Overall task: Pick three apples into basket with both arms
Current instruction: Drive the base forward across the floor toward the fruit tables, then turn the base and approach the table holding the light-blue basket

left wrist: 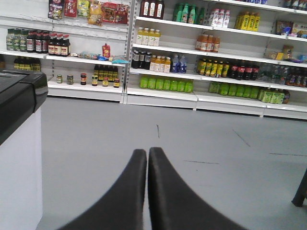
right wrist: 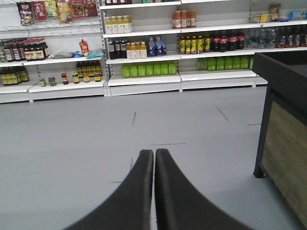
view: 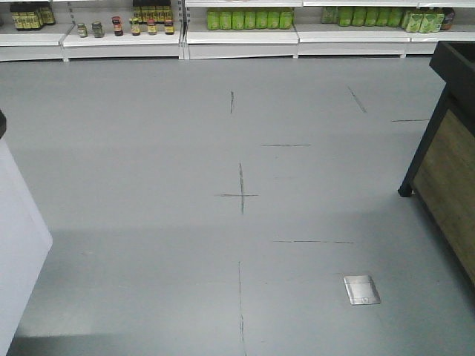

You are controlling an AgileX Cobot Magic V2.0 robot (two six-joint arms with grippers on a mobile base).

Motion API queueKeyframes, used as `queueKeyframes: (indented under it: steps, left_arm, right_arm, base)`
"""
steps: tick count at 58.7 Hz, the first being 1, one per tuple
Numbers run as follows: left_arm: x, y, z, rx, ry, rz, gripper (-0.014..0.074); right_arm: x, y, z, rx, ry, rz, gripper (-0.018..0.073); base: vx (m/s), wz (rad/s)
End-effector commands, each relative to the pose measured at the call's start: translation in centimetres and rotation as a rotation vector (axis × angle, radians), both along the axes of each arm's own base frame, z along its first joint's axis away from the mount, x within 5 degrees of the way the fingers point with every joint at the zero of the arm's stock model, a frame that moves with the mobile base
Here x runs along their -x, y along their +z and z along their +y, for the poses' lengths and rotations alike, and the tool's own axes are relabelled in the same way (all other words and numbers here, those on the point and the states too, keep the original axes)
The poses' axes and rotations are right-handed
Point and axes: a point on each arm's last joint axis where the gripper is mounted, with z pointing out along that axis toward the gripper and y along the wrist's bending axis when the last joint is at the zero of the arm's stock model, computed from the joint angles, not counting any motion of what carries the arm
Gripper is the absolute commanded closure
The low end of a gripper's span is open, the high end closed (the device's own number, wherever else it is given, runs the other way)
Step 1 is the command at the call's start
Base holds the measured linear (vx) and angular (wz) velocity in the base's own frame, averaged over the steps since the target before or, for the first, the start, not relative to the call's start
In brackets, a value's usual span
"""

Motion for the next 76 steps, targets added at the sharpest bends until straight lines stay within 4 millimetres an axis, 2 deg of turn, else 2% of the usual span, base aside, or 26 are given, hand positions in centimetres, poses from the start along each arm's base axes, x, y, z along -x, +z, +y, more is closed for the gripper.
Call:
queueKeyframes:
  steps: [1,37,76]
  left_arm:
    - [0.25,1.61,0.04,0.007,0.005,-0.113,0.0602]
    - [0.25,1.61,0.04,0.007,0.005,-0.113,0.0602]
    - [0.25,1.61,0.04,0.007,0.005,-0.113,0.0602]
  right_arm:
    - [-0.18,0.16,0.08,0.009,0.010,-0.042,0.0564]
    - [-0.18,0.16,0.08,0.009,0.010,-0.042,0.0564]
    - [-0.18,0.16,0.08,0.009,0.010,-0.042,0.0564]
  base:
    - [0.22,-0.17]
    - [0.20,-0.28]
    - [0.15,-0.53]
